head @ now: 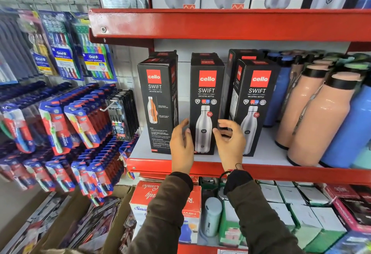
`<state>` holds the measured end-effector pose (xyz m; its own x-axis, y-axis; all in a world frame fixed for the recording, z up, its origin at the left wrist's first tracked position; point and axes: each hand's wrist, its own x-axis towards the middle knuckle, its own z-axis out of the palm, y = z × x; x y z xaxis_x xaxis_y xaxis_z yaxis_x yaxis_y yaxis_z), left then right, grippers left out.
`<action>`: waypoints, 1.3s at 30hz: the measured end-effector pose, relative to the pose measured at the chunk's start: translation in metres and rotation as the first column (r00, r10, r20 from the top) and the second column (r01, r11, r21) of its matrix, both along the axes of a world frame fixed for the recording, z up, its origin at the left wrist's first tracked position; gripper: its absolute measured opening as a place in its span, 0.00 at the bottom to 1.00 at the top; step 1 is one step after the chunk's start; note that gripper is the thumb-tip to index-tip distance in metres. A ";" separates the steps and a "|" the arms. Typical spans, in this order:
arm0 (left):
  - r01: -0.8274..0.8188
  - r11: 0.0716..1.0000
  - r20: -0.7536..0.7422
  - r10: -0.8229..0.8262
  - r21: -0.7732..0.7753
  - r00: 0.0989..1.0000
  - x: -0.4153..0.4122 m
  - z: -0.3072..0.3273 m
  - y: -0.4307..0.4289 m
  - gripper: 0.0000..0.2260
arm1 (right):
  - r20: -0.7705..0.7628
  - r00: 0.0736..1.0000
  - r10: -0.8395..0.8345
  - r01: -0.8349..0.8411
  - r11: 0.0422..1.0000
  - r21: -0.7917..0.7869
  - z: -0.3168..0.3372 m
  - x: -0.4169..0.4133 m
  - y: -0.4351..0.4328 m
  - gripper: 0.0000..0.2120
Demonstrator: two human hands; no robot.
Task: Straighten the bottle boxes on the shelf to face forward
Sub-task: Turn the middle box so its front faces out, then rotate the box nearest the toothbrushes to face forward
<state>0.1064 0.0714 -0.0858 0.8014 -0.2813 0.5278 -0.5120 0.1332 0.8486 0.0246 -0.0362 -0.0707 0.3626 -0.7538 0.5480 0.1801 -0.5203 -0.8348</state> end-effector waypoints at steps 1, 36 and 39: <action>-0.003 0.999 0.015 0.003 -0.039 1.000 -0.001 0.001 0.003 0.16 | 0.017 1.000 -0.013 0.013 1.000 -0.017 0.001 0.000 0.003 0.13; 0.130 0.957 -0.168 -0.177 -0.260 0.970 0.084 0.019 0.113 0.21 | -0.236 0.963 0.130 -0.149 0.987 -0.063 0.021 0.094 0.107 0.39; 0.155 0.954 -0.123 -0.192 -0.256 0.974 0.089 0.015 0.114 0.19 | -0.206 0.970 0.128 -0.138 0.990 -0.036 0.020 0.095 0.107 0.37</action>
<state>0.1959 0.1850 -0.0710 0.8246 -0.3003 0.4794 -0.3365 0.4208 0.8424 0.1199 0.0710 -0.0506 0.5652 -0.6650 0.4881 0.0799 -0.5448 -0.8348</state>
